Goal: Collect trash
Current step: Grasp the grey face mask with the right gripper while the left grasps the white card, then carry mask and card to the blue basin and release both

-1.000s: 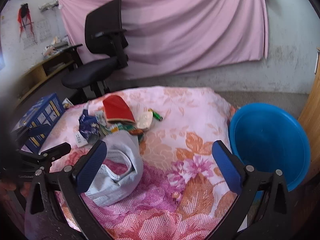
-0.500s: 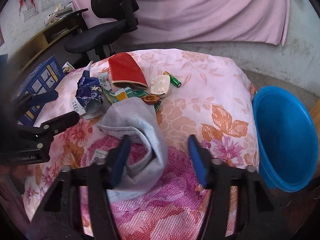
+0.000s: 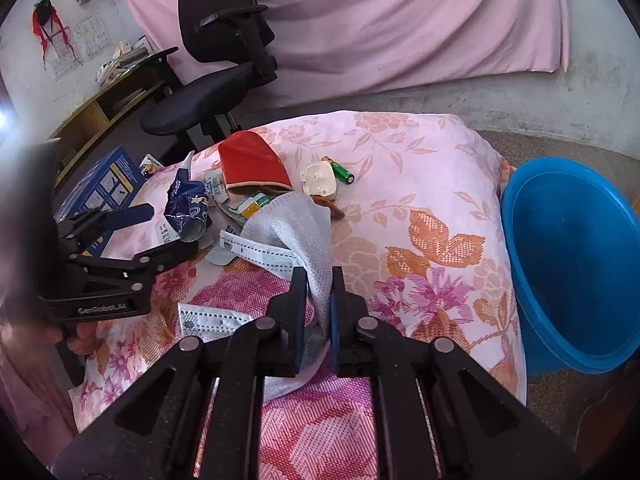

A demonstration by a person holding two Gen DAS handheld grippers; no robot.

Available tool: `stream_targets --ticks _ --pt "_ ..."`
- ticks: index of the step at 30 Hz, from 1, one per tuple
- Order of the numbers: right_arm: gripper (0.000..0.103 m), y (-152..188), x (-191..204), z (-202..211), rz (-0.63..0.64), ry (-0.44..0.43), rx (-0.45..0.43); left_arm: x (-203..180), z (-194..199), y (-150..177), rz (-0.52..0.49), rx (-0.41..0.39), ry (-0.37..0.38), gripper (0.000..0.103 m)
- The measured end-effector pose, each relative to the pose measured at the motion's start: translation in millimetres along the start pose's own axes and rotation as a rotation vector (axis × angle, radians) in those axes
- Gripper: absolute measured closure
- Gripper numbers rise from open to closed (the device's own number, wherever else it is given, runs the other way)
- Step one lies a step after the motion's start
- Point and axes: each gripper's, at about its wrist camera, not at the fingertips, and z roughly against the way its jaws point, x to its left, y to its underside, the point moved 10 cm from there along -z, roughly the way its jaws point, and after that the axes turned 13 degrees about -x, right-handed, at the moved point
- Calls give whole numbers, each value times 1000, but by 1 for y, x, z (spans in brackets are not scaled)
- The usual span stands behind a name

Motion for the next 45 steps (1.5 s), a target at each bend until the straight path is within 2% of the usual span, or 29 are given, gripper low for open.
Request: stream_targets --ticks 5,7,10,14,20,26,28,32,36,41,45 --pt "69 0 -1 1 -3 3 -2 -2 -5 2 1 14 11 20" --pt "69 1 -1 0 4 11 -1 -2 -4 2 10 10 18 37" --pt "69 3 -1 -1 11 15 10 -3 -4 2 9 9 23 41" --pt "69 3 -2 -2 14 17 10 -4 3 -2 -6 -25 15 42" --pt "69 2 1 0 26 21 0 -11 20 5 -22 -32 14 43" --pt "69 -2 10 11 56 13 -51 -15 47 1 -2 -115 4 43" --pt "69 -7 13 19 67 5 -96 -16 55 -2 2 -151 -4 43" --pt "69 -19 15 40 70 3 -205 -23 78 -19 8 -275 -24 43" --pt "69 -32 8 66 47 8 -335 -34 94 -35 47 -372 -4 43" --pt "69 -56 -12 109 98 119 -520 -62 125 -75 1 -567 19 43" --pt "69 -73 -40 156 92 223 -687 -86 140 -114 11 -684 48 42"
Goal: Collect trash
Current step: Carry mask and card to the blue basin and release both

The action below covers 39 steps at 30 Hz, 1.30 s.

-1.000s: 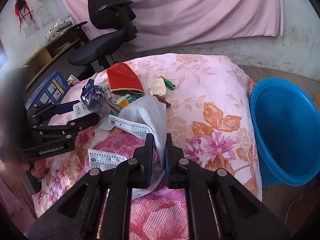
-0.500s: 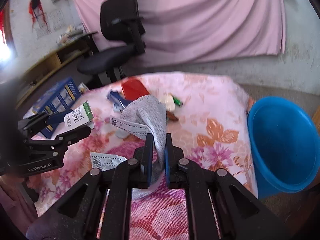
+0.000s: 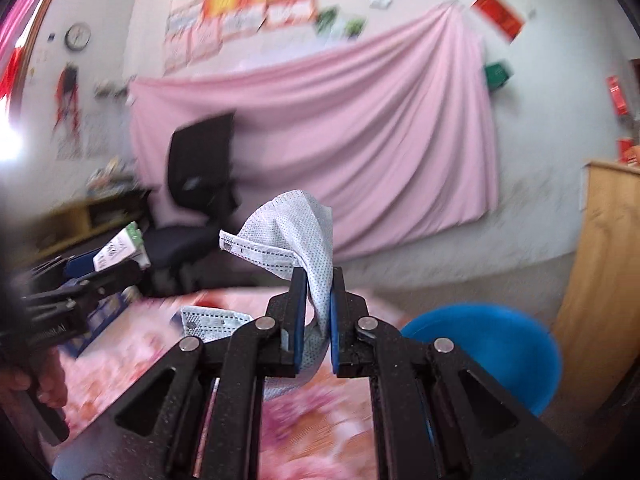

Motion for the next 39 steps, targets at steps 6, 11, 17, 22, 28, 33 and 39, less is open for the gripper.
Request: stream_targets --ticks 6,11,17,22,28,33,39 --pt "69 -20 -69 12 -62 153 -81 -60 -41 -28 5 -66 77 42" --pt "69 -7 -130 9 -163 269 -53 -119 -82 -6 40 84 192 42" --pt "68 33 -186 -1 -265 372 67 -163 -126 37 67 302 289 42" --pt "67 61 -209 -6 -307 410 151 -179 -153 66 63 443 302 42" --pt "66 83 -225 -13 -379 414 215 -182 -170 88 78 534 283 42" --pt "66 92 -227 -15 -466 385 230 -184 -176 94 92 544 284 42" --pt "62 102 -235 -14 -483 422 256 -182 -178 107 91 587 276 40"
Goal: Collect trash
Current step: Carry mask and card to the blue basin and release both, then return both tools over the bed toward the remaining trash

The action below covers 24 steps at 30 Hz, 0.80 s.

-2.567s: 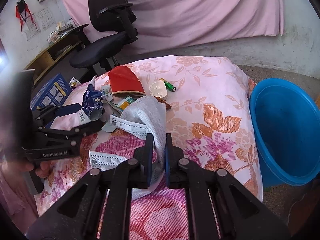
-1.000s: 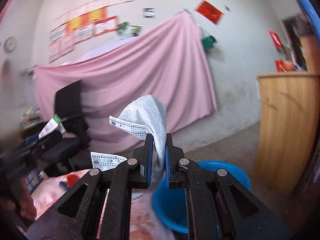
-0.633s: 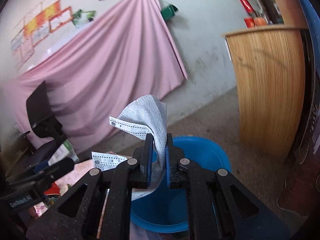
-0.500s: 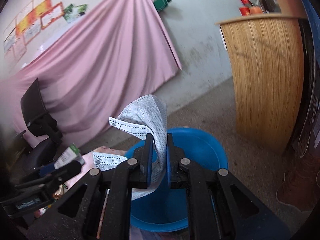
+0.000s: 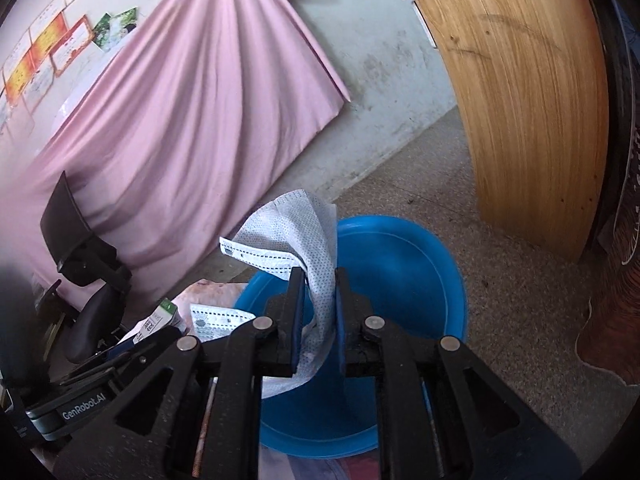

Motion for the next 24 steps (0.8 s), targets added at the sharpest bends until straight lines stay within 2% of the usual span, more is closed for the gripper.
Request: stream_targets --ticks 2,4,11,13,14,16,18,21,24 --pt "55 1 -1 -1 3 8 4 2 -1 3 2 15 -3 39" --pt "43 1 0 0 7 11 6 5 0 5 8 19 -9 29" --pt "34 -6 6 4 35 9 -13 19 19 -1 50 -42 -17 28" --pt "25 -12 13 10 49 -7 -39 24 28 -5 74 -74 -13 24" --pt "22 -15 17 12 58 -15 -54 29 36 -8 95 -102 -11 21" --pt "10 -21 26 20 79 -36 -87 39 51 -15 131 -164 -23 10" --pt "0 -27 37 28 93 -60 -131 51 69 -22 164 -242 -44 7" --pt "0 -38 57 46 102 -120 -221 72 103 -34 189 -370 -96 7" --pt "0 -45 81 64 129 -180 -305 89 135 -39 153 -457 -137 3"
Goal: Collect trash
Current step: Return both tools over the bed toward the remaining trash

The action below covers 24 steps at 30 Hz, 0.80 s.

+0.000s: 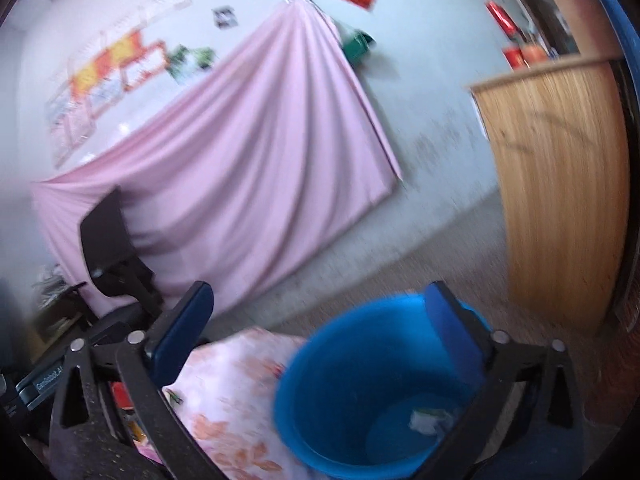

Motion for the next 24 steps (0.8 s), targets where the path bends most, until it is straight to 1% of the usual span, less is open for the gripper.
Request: stream_targets --ticks 2,5,8,11,15,18,21,24 --pt "0 -7 17 5 33 -27 -46 13 19 -12 -39 -61 -30 2" --pt "0 -12 45 13 82 -65 -105 30 45 -23 -102 -123 -73 2" --pt "0 -12 70 19 115 -104 -143 47 69 -27 -141 -168 -113 2" --pt "0 -9 97 24 147 -155 -173 68 91 -30 -151 -197 -150 2" --pt "0 -1 134 28 206 -212 -189 96 110 -31 -145 -210 -192 2" --pt "0 8 159 29 244 -257 -183 116 121 -34 -148 -213 -224 2" --pt "0 20 180 26 280 -282 -157 136 125 -30 -166 -181 -245 2" --pt "0 36 195 20 310 -292 -119 159 126 -17 -187 -142 -297 2"
